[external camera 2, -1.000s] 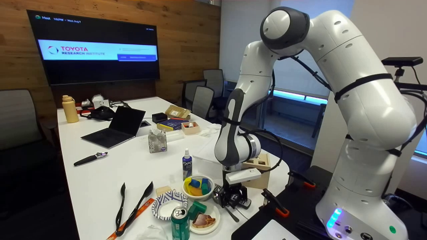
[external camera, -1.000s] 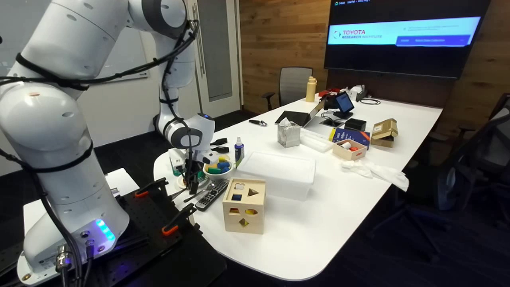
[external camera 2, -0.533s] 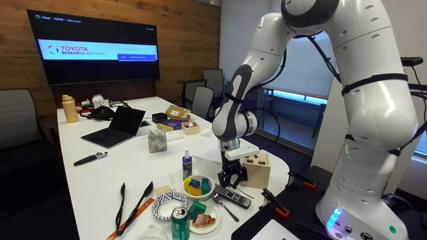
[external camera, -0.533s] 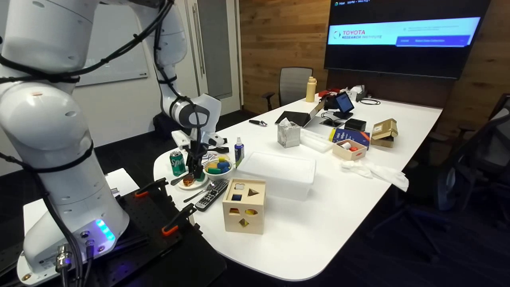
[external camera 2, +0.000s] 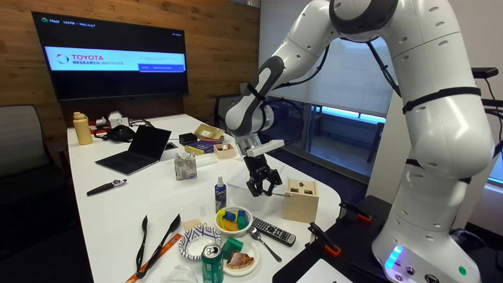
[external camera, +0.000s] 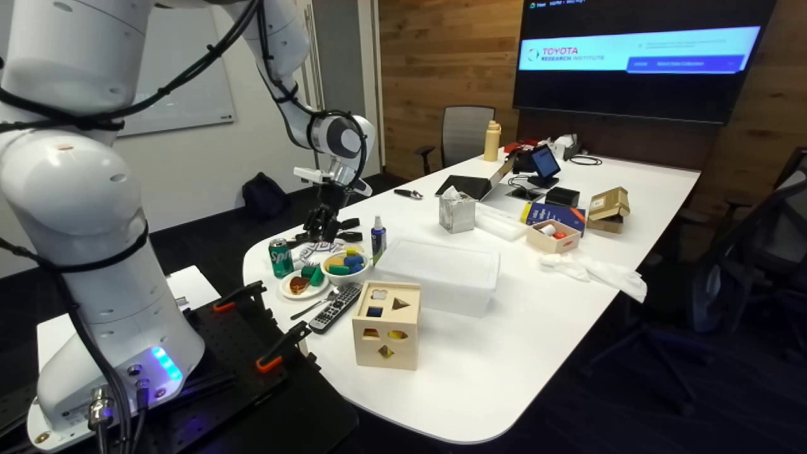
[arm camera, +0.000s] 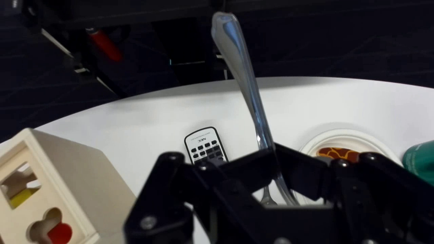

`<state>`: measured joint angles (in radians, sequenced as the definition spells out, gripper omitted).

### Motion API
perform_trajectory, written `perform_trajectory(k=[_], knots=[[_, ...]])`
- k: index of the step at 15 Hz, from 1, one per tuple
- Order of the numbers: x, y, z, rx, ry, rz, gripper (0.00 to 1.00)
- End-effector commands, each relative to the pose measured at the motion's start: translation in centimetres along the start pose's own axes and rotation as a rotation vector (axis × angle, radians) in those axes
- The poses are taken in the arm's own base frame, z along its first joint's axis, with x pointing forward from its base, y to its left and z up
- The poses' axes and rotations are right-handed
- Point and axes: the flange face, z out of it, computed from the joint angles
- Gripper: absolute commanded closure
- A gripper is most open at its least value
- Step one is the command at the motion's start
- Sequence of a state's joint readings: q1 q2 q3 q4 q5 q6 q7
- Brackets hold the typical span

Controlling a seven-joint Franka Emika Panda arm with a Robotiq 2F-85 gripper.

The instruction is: Use the spoon to stir the contents in the bowl

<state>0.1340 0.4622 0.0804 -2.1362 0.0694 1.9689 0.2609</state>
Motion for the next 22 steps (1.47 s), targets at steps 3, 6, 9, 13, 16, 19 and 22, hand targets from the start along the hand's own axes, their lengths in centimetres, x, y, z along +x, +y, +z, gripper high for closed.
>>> perform_trajectory(k=[3, 6, 9, 13, 16, 19, 22], knots=[[6.2, -3.3, 0.6, -0.044, -0.147, -0.123, 1.00], [9.6, -4.5, 3.1, -0.051, -0.192, -0.167, 1.00], [12.0, -5.4, 4.9, -0.056, -0.224, -0.185, 1.00], [13.9, -6.4, 5.6, -0.063, -0.263, -0.200, 1.00], [14.7, -6.9, 5.9, -0.061, -0.330, -0.233, 1.00], [15.6, -7.5, 6.3, -0.065, -0.388, -0.263, 1.00], [16.5, -7.9, 6.9, -0.074, -0.418, -0.273, 1.00]])
